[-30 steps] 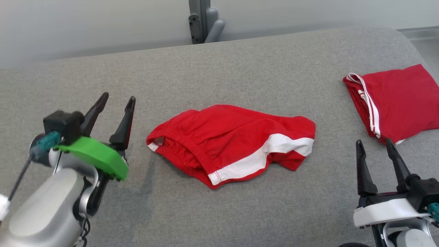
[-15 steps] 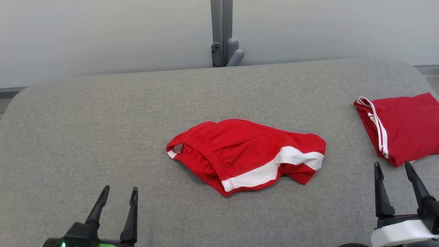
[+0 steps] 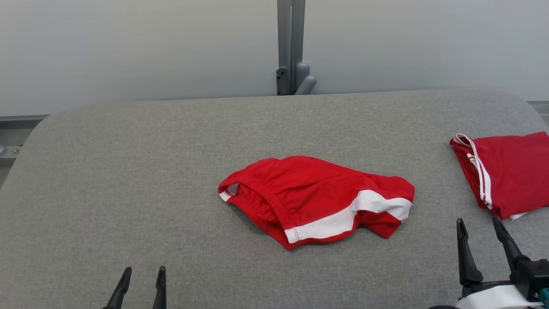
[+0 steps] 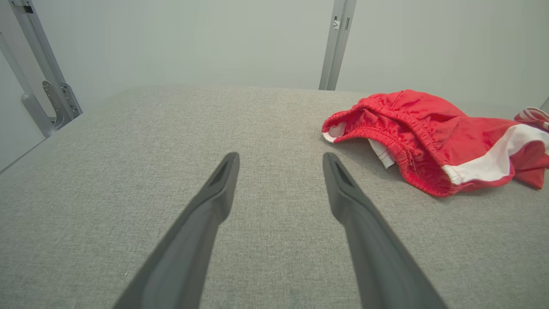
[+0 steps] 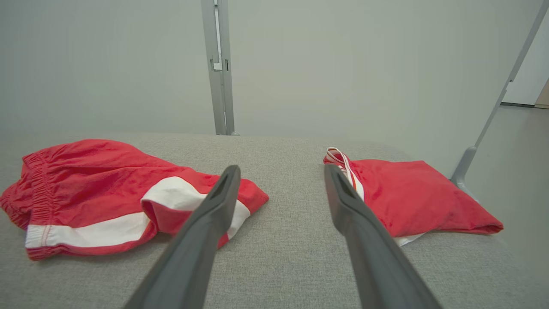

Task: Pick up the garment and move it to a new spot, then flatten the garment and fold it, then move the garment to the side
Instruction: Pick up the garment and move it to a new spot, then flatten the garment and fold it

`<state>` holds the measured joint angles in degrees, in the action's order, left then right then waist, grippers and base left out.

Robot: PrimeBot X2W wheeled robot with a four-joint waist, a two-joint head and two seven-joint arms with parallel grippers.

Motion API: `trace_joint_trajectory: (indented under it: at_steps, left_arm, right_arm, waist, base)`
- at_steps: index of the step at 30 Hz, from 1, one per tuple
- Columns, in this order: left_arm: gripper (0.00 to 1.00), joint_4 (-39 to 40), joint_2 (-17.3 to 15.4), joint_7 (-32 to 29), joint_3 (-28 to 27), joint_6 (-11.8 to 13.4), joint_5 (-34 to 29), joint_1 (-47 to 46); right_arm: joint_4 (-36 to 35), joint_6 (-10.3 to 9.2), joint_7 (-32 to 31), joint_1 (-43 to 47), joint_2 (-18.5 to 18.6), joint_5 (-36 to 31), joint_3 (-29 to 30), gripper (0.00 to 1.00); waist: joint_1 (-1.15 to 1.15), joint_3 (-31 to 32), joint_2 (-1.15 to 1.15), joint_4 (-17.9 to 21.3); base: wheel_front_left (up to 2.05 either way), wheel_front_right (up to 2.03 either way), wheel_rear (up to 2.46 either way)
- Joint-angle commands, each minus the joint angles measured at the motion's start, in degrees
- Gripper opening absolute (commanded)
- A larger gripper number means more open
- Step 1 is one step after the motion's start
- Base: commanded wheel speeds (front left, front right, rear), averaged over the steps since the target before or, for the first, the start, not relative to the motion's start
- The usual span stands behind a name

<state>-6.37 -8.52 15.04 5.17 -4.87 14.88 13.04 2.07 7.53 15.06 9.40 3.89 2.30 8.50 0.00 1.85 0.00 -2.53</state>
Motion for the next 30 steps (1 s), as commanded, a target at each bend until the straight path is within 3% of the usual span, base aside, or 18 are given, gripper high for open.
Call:
trace_joint_trajectory:
  at_steps: [1,9,18,23,26,30]
  left_arm:
    - [1.0,-0.3,0.5,0.2,-0.8,-0.7,-0.7,0.7]
    - [1.0,-0.6,2.1,0.2,-3.3,-2.4,-3.4,-0.7]
    - [1.0,0.6,2.7,0.2,-3.3,-2.6,-4.1,-1.5]
    - [1.0,2.7,3.1,0.1,1.0,-2.6,-4.4,-3.4]
    - [1.0,-0.3,3.6,-0.1,5.9,-2.6,-1.3,-4.4]
    - [1.0,-5.4,4.3,-6.5,11.9,-2.6,4.3,-8.9]
  right_arm:
    - [0.2,-0.09,0.2,-0.3,0.0,0.0,0.0,1.0]
    - [0.4,-0.09,0.2,-0.5,-0.1,0.4,-0.2,1.0]
    - [0.5,-0.09,0.2,-1.0,-0.3,0.5,-0.8,1.0]
    - [0.1,-0.09,0.2,-1.3,0.3,0.4,-0.9,1.0]
    - [0.0,-0.09,0.2,-2.0,0.5,0.4,-1.2,1.0]
    - [-0.4,-0.09,0.2,-2.8,0.4,0.6,-1.8,1.0]
  waist:
    - [0.0,0.0,0.0,-0.1]
    - [0.0,-0.4,0.0,-0.4]
    - [0.0,-0.6,0.0,0.3]
    - [0.0,-0.9,0.0,1.3]
    - [0.0,-1.3,0.0,2.4]
    - [0.0,-2.4,0.0,4.1]
  base:
    - [0.0,0.0,0.0]
    - [0.0,0.0,0.0]
    - [0.0,0.0,0.0]
    - [0.0,0.0,0.0]
    - [0.0,0.0,0.0]
    - [0.0,0.0,0.0]
